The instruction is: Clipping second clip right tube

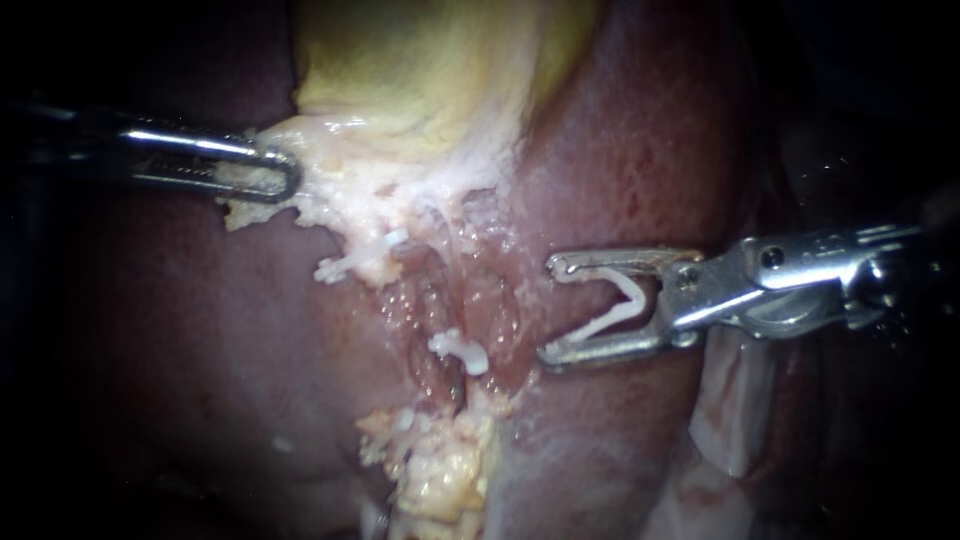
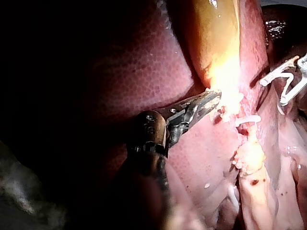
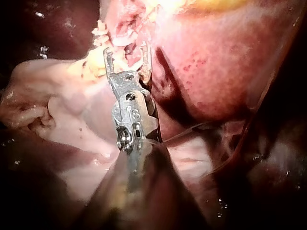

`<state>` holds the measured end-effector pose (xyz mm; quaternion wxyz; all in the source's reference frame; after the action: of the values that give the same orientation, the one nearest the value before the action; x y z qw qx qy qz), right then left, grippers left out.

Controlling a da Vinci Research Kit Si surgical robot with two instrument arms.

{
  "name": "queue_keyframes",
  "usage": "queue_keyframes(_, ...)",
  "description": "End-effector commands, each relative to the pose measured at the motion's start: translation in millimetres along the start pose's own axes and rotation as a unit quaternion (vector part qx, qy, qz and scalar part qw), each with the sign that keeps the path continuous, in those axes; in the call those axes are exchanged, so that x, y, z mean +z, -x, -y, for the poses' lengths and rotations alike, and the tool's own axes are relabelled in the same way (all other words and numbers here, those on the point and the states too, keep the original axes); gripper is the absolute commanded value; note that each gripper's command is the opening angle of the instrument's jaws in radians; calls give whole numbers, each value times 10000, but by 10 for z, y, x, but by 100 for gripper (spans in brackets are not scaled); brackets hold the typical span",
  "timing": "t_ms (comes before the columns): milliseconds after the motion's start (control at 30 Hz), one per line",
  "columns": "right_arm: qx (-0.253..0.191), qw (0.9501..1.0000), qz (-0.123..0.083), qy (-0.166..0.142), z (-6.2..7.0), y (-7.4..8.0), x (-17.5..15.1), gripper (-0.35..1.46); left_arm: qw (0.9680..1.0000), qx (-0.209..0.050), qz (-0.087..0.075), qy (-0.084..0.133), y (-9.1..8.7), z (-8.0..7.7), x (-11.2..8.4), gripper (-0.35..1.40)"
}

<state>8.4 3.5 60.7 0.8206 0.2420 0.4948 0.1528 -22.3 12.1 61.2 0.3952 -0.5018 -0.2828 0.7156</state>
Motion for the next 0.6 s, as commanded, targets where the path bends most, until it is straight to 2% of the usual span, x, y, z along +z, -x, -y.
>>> queue_keyframes(33,73,10000,6,9,-1,0,3,47,10000,2,0,0,0,0,0,-35)
queue_keyframes(167,296,9996,-24,-9,-6,3,16,47,10000,3,-1,-3,1,0,1,-35)
queue_keyframes(400,521,9985,-104,-165,-16,20,38,47,10000,5,-2,-5,1,0,1,-35)
queue_keyframes(600,743,9970,-166,-166,-24,32,56,47,10000,6,-3,-7,2,0,2,-35)
